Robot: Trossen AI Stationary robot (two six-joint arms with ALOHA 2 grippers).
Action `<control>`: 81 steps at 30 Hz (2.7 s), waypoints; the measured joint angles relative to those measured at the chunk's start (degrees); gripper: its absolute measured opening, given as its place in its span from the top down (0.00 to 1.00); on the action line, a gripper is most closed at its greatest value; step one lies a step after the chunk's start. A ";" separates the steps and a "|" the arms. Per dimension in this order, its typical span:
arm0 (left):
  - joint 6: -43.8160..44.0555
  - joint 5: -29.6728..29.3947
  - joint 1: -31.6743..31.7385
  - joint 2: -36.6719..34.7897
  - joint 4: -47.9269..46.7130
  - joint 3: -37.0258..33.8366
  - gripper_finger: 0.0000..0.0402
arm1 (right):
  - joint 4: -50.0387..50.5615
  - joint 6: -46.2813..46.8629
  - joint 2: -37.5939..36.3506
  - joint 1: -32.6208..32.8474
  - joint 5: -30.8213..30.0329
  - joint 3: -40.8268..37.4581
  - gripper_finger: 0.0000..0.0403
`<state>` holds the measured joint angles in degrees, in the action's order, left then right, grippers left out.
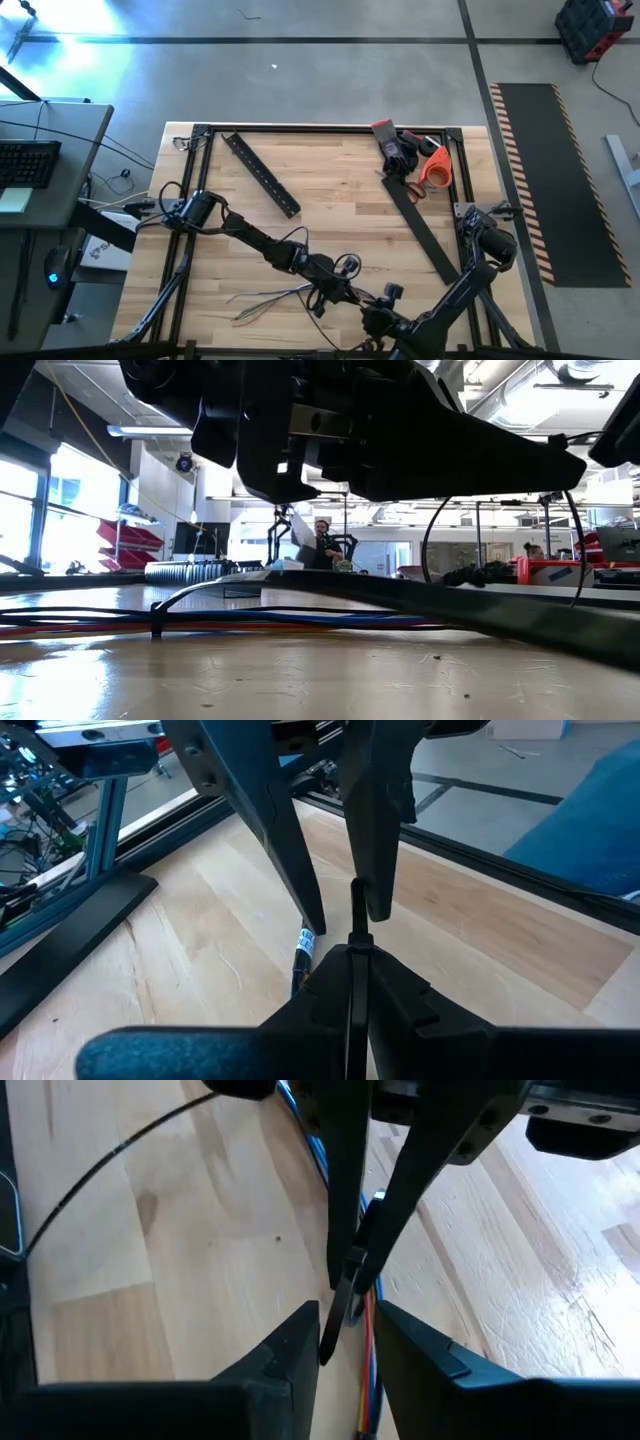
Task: Ziptie cables
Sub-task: Wrap the cable wires with the black zip tie
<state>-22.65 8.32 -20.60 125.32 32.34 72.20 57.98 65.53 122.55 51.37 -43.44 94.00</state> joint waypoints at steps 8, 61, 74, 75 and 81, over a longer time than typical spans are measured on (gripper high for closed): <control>0.04 0.02 0.00 0.00 0.00 0.00 0.99 | -0.64 0.00 0.00 -0.02 -0.44 0.00 0.80; -3.47 -3.69 -0.57 -0.02 1.84 0.00 0.98 | 0.89 9.10 0.00 0.00 2.00 0.00 1.00; -3.06 -4.70 -0.02 -0.02 -0.81 0.02 1.00 | 0.87 19.69 0.00 4.55 4.96 0.00 1.00; -3.06 -4.84 0.02 -0.02 -1.14 0.02 1.00 | 0.89 21.04 0.00 5.25 4.98 0.00 1.00; -2.95 -4.85 0.02 -0.02 -1.64 0.02 1.00 | -0.15 24.12 0.01 9.51 3.03 0.00 1.00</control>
<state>-25.61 3.47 -20.58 125.29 30.70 72.23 57.83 89.65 122.55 60.89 -40.41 94.00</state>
